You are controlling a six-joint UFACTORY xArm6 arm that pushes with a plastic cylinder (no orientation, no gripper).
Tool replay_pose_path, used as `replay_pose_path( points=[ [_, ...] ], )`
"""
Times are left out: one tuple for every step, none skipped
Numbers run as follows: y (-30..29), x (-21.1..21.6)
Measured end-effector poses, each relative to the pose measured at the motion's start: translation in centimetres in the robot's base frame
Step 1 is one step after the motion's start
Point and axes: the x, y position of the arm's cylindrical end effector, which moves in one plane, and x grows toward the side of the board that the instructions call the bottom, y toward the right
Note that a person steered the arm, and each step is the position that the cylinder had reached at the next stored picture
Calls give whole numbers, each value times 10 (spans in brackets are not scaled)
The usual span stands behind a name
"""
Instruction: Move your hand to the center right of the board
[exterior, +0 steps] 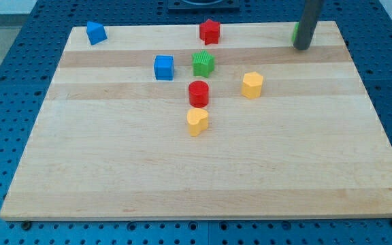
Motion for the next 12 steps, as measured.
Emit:
replay_pose_path(
  points=[
    [2, -11],
    [5, -15],
    [-11, 4],
    [-36, 20],
    [-44, 21],
    [-44, 22],
    [-43, 58],
    [-25, 74],
    [10, 97],
    [29, 130],
    [28, 165],
    [-3, 187]
  ],
)
